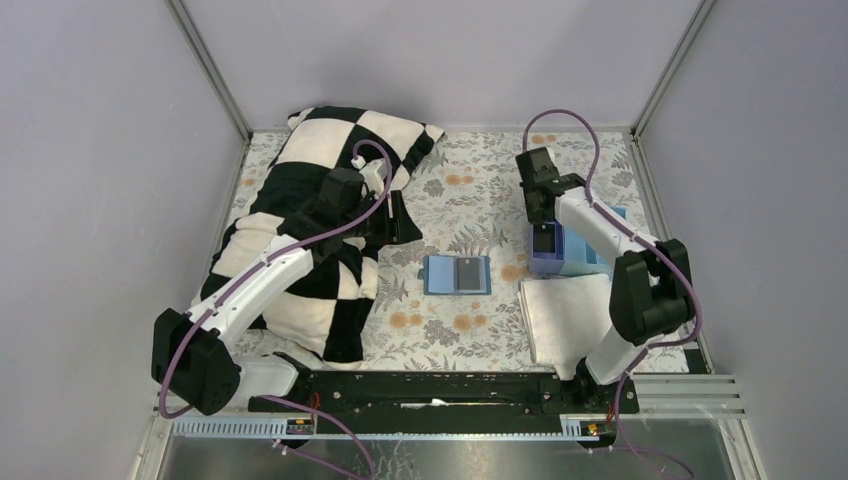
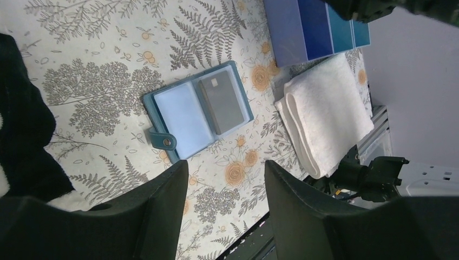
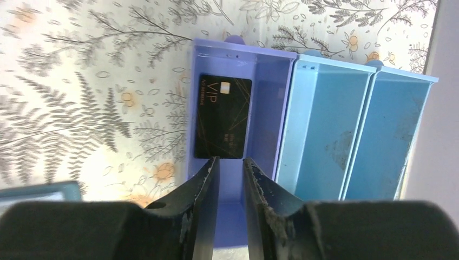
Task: Take the credit cards out of the card holder
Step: Place the credit card in the storage box, then remove the credit card from the card holder.
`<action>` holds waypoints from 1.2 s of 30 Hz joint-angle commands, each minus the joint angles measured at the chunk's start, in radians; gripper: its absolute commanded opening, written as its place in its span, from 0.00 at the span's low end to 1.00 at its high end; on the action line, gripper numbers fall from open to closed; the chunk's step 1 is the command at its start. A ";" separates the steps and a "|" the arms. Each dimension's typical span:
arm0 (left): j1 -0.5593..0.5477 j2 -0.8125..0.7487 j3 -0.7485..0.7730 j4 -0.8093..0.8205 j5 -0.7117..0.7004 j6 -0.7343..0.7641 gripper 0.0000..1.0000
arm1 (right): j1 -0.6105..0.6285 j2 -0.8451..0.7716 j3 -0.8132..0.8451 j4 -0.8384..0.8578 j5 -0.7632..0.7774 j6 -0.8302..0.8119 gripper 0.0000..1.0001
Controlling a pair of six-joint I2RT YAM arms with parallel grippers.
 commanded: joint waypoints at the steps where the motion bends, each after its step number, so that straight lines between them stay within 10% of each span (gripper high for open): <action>1: -0.042 0.038 0.005 0.007 -0.031 -0.004 0.58 | 0.003 -0.124 0.017 0.022 -0.166 0.063 0.31; 8: -0.104 0.135 -0.044 0.084 -0.050 -0.076 0.58 | 0.053 -0.233 -0.130 0.163 -0.566 0.300 0.33; 19: -0.125 0.285 -0.149 0.308 0.011 -0.205 0.58 | 0.197 -0.257 -0.473 0.493 -0.621 0.577 0.34; 36: -0.089 0.428 -0.169 0.277 -0.008 -0.166 0.57 | 0.197 -0.170 -0.514 0.523 -0.625 0.560 0.35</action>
